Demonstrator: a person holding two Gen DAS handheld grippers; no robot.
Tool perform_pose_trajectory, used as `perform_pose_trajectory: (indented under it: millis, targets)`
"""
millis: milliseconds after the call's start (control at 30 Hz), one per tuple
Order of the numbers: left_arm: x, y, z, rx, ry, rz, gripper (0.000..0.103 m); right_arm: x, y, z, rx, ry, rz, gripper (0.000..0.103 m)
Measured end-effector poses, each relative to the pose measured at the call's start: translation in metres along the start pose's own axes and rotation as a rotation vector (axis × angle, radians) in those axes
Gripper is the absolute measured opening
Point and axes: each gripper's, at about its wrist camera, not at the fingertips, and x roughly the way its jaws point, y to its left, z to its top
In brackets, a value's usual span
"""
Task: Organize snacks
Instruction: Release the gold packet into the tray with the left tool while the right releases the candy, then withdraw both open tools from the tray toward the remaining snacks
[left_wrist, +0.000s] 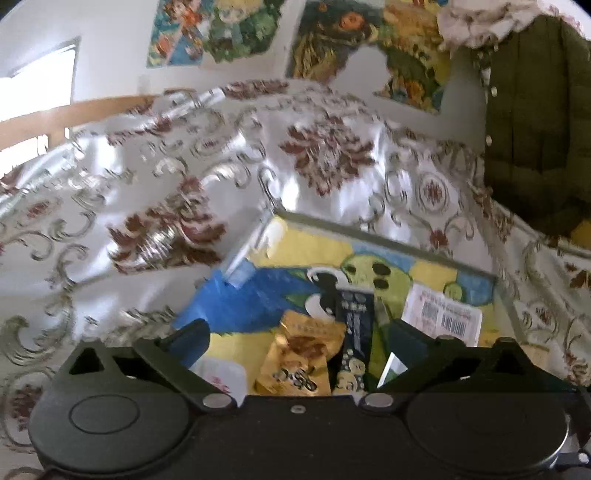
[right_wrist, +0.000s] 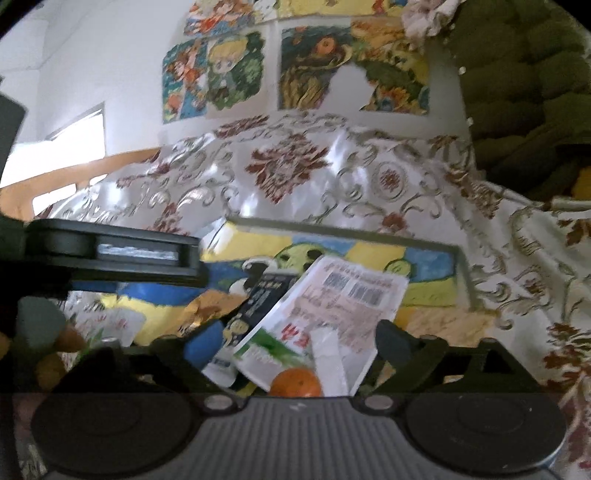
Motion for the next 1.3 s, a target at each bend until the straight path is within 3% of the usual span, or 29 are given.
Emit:
perform_pose_trajectory:
  millis: [333, 700, 867, 1033, 1200, 1300]
  targets:
    - [-0.068, 0.026, 0.006, -0.036, -0.069, 0.041, 0.102, -0.053, -0.004, 0.014, 0.066, -0.101, -0.069, 0.103]
    - [-0.149, 0.044, -0.021, -0.016, -0.097, 0.064, 0.102, -0.109, 0.005, 0.021, 0.091, -0.194, -0.101, 0.103]
    - [-0.178, 0.045, -0.047, 0.002, -0.129, 0.062, 0.102, -0.137, 0.014, -0.003, 0.107, -0.142, -0.099, 0.103]
    - [-0.191, 0.042, -0.073, -0.021, -0.091, 0.05, 0.102, -0.169, 0.025, -0.031, 0.104, -0.092, -0.117, 0.103]
    - [-0.211, 0.048, -0.095, 0.0, -0.123, 0.087, 0.102, -0.198, 0.024, -0.042, 0.16, -0.092, -0.16, 0.103]
    - [-0.218, 0.054, -0.096, 0.013, -0.102, 0.105, 0.102, -0.205, 0.024, -0.048, 0.194, -0.063, -0.166, 0.103]
